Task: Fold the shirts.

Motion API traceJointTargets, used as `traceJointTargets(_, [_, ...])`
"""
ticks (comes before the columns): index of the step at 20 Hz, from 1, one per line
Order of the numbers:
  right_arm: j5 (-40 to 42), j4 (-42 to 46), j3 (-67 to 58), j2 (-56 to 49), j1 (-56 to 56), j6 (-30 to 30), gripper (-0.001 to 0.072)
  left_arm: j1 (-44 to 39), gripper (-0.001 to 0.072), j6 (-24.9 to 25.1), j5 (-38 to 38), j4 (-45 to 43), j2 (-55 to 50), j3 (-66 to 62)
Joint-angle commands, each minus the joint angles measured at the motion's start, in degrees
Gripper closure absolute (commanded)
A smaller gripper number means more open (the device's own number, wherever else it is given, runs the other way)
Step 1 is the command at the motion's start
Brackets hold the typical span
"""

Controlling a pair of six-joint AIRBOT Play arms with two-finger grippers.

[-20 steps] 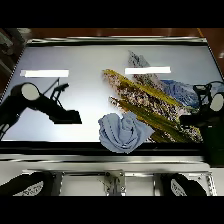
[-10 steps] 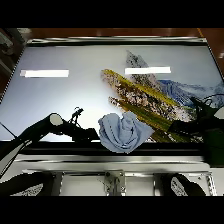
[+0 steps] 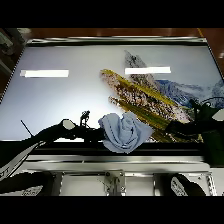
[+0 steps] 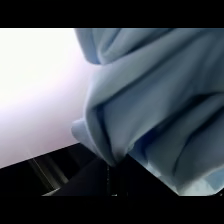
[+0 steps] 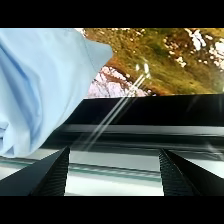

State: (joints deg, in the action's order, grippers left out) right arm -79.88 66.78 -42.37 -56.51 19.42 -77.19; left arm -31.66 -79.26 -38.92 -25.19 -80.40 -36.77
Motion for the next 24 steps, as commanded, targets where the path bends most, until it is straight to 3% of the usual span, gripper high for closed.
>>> traceJointTargets(1, [5.46, -4.74, 6.14, 0.0, 0.0, -0.66, 0.0035, -1.07, 0.0664, 0.83, 2.19, 2.29, -0.17, 0.04])
traceJointTargets(5, [18.38, -16.81, 14.95, -2.03, -0.46, -0.46, 0.0035, -0.2, 0.0665, 0.83, 1.95, 2.21, 3.67, 0.04])
traceJointTargets(13, [36.28, -29.09, 16.11, -14.43, -15.28, 1.84, 0.0058, -0.13, 0.0664, 0.85, 1.86, 2.05, 9.33, 0.04])
traceJointTargets(14, [37.7, -29.9, 15.89, -14.62, -16.09, 1.84, 0.0307, -0.11, 0.0665, 0.85, 1.88, 1.88, 9.6, 0.04])
traceJointTargets(15, [37.42, -29.88, 15.23, -14.43, -16.0, 1.81, 0.064, 0.0, 0.0665, 1.05, 1.88, 1.42, 9.92, 0.04])
traceJointTargets(19, [32.11, -21.31, 8.04, -8.68, -12.31, 2.16, 0.065, 6.4, 0.0666, 1.27, -1.55, -1.57, 13.86, 0.02])
traceJointTargets(22, [26.21, -9.97, -1.4, -0.22, -7.61, 2.14, 0.0651, 18.99, 0.0667, 1.14, -9.25, -8.35, 22.27, -2.8])
traceJointTargets(24, [24.61, -7.58, -8.59, 6.12, -4.98, 2.29, 0.065, 27.74, 0.0668, 1.05, -11.3, -8.46, 29.73, -8.28])
